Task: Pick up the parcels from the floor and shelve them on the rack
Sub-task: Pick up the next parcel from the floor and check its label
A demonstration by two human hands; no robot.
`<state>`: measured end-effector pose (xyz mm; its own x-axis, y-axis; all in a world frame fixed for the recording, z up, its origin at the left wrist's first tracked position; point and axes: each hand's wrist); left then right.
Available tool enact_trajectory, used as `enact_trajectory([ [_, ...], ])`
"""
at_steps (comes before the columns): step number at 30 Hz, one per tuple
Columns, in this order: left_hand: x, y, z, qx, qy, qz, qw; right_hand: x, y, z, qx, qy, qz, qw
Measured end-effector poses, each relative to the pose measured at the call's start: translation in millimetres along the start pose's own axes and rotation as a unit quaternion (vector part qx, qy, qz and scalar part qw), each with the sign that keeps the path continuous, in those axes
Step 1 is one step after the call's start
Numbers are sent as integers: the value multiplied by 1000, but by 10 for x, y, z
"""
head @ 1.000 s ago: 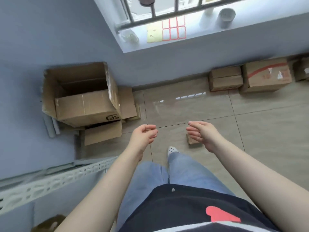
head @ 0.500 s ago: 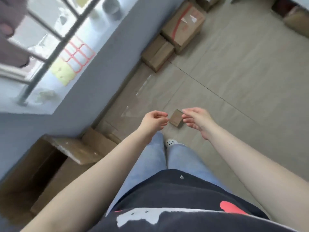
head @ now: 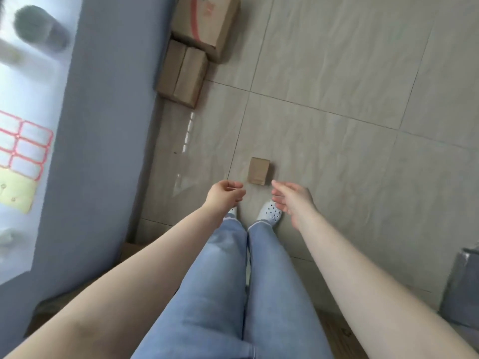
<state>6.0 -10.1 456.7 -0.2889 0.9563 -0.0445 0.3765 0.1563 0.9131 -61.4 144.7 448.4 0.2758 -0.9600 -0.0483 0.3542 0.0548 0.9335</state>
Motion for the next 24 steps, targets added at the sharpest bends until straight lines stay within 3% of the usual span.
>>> enact_trajectory([
  [5, 227, -1034, 249, -30, -39, -17, 999, -76, -1007, -317, 31, -29, -15, 999],
  [18, 776, -3674, 1243, -80, -135, -60, 986, -161, -3818, -1390, 61, 43, -69, 995],
  [24, 912, -4470, 1490, -96, -150, -48, 983, -57, -4623, -1634, 69, 70, -33, 995],
])
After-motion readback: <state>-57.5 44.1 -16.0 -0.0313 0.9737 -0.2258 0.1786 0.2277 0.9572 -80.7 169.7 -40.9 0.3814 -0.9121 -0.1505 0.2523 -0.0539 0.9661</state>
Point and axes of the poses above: each hand's wrist, its own y-axis away from the middle knuckle, its own x-axis out of the palm, z = x × y, and after that the axes turned 5 degrees about z, right-handed
